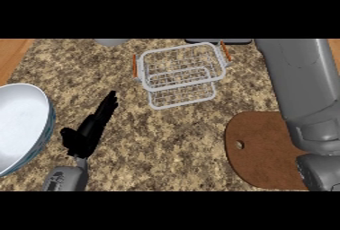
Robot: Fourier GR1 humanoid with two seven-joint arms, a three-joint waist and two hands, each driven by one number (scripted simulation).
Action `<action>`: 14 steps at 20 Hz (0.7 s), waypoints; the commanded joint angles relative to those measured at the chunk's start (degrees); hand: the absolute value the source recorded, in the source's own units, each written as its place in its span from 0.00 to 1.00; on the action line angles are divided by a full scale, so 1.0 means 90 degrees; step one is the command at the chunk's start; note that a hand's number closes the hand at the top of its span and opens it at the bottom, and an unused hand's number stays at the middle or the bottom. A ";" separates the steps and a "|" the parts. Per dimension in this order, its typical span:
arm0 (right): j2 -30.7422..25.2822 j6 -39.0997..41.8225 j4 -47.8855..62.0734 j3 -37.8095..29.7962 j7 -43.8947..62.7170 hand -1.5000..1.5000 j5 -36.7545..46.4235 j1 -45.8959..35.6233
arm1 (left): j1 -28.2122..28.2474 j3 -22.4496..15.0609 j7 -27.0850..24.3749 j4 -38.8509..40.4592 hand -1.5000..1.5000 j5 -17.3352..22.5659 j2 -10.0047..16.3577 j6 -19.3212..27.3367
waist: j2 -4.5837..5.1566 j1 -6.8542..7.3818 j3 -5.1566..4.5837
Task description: Pick the tomato from the cutting board and place it in the tiered basket
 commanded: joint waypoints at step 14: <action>0.1105 -0.1467 0.2138 0.0534 -0.0312 1.00 -0.0819 -0.0711 | 0.0124 -0.0195 -0.0063 -0.0021 0.50 -0.0268 -0.0241 0.0145 | -0.0012 0.0100 0.0000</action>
